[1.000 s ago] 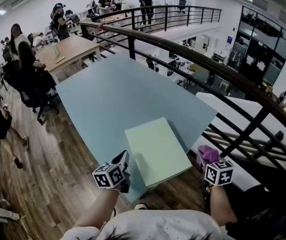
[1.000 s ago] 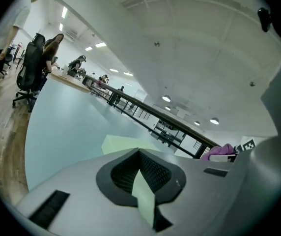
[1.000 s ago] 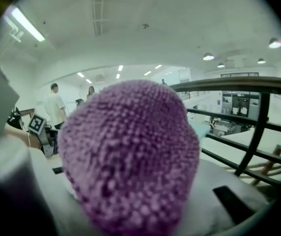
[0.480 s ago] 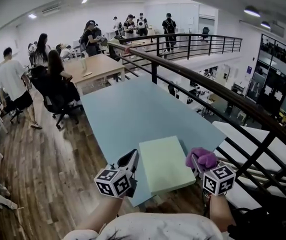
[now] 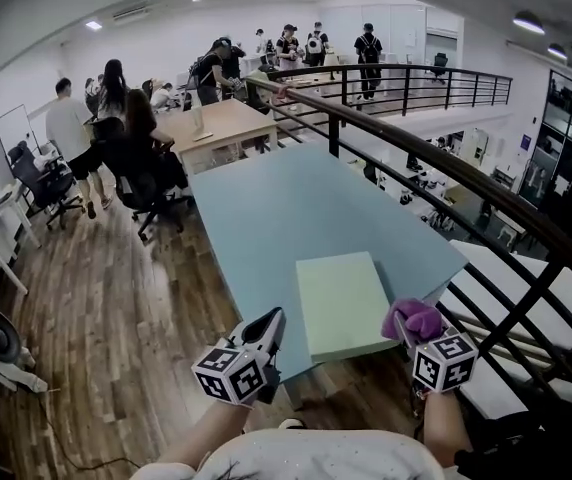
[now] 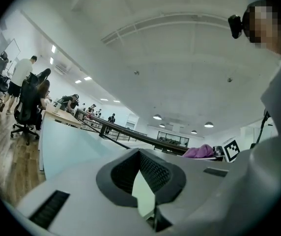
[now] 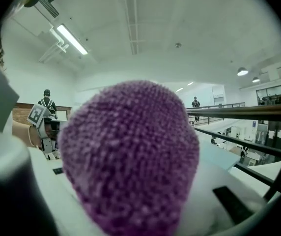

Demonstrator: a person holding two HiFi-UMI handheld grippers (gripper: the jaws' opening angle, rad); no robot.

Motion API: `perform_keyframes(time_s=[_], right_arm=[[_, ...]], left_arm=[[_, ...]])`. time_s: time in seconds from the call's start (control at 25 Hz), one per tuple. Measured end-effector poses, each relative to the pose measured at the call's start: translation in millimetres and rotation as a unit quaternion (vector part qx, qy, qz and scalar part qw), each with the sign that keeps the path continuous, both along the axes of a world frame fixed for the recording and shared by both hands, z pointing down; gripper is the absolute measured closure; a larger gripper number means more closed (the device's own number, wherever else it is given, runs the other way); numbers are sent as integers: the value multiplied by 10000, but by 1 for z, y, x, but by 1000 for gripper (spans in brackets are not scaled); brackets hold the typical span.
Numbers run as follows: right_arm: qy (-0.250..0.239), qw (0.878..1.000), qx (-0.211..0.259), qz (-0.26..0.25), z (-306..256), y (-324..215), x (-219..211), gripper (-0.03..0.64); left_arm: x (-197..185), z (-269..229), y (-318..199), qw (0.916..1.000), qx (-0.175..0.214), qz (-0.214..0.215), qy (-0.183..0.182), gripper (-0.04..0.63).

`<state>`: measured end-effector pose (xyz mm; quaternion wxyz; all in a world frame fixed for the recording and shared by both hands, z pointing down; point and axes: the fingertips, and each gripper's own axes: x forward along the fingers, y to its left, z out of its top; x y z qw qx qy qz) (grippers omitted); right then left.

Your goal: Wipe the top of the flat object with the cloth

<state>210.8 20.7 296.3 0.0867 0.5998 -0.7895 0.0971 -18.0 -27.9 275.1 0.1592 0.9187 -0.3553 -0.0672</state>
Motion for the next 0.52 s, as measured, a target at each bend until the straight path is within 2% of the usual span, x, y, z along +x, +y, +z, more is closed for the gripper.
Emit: perform_keyframes(time_s=[0.52], right_arm=[[272, 9994, -138, -135, 13, 11, -20, 583]], left_arm=[[-34, 10, 23, 9993, -110, -277, 234, 595]])
